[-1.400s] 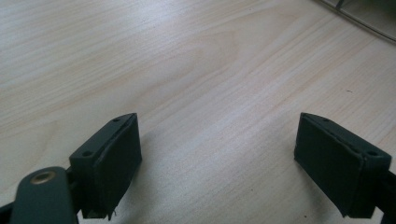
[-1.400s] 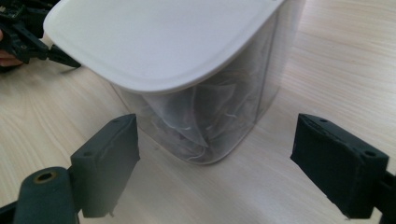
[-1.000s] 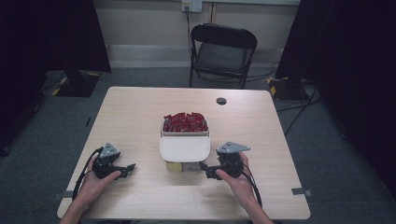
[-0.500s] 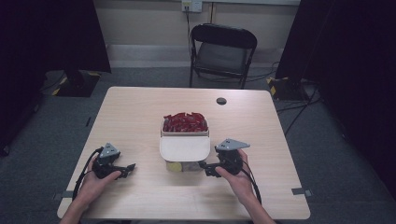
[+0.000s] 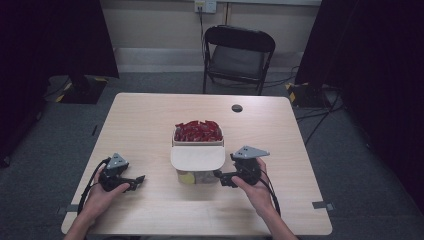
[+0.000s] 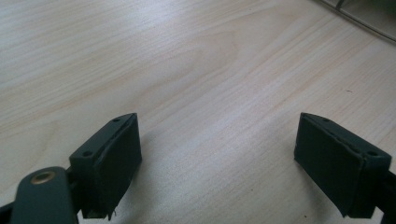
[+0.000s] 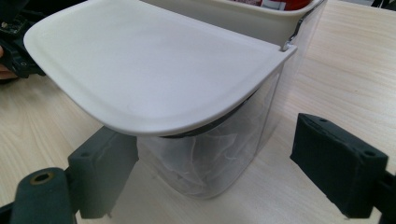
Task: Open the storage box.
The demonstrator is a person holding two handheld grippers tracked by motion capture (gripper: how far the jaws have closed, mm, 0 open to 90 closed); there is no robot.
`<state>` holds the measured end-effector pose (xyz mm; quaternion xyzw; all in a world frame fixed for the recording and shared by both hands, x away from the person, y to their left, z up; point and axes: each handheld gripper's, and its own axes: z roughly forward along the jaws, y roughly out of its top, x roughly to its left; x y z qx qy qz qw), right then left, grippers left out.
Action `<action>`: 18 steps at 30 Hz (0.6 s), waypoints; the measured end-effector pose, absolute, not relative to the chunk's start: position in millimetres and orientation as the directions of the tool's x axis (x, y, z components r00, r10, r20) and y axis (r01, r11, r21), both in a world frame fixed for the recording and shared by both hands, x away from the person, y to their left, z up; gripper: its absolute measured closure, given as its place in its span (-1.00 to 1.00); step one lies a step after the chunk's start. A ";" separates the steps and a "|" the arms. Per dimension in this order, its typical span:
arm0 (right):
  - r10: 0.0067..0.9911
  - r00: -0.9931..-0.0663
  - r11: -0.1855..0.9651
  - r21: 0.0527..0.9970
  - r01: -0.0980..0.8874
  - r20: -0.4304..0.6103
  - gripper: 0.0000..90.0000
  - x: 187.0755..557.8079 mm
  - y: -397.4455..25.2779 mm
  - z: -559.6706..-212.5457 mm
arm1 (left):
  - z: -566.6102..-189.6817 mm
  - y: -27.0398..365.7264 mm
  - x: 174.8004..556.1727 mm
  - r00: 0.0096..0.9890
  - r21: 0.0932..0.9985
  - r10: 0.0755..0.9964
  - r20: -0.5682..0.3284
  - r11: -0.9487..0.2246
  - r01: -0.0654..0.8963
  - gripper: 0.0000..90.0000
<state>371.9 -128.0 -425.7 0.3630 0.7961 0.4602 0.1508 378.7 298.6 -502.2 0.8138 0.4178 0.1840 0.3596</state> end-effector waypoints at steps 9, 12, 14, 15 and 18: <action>0.715 -0.692 0.308 0.842 0.443 0.102 -0.69 372.6 -129.0 -424.4 | -502.2 298.6 378.6 0.582 0.739 0.813 -0.002 -0.391 0.548 -0.68; 0.715 -0.690 0.297 0.846 0.443 0.110 -0.69 374.0 -128.9 -422.5 | -502.2 298.6 378.7 0.583 0.739 0.812 -0.001 -0.392 0.548 -0.68; 0.714 -0.691 0.293 0.849 0.439 0.110 -0.69 375.0 -128.5 -420.3 | -502.2 298.6 378.6 0.582 0.739 0.813 0.000 -0.392 0.548 -0.68; 0.714 -0.692 0.293 0.850 0.438 0.111 -0.69 375.3 -128.3 -419.7 | -502.2 298.6 378.7 0.583 0.739 0.812 -0.001 -0.392 0.548 -0.68; 0.715 -0.690 0.289 0.852 0.437 0.111 -0.69 376.9 -126.9 -418.6 | -502.1 298.7 378.7 0.582 0.739 0.813 0.000 -0.392 0.548 -0.68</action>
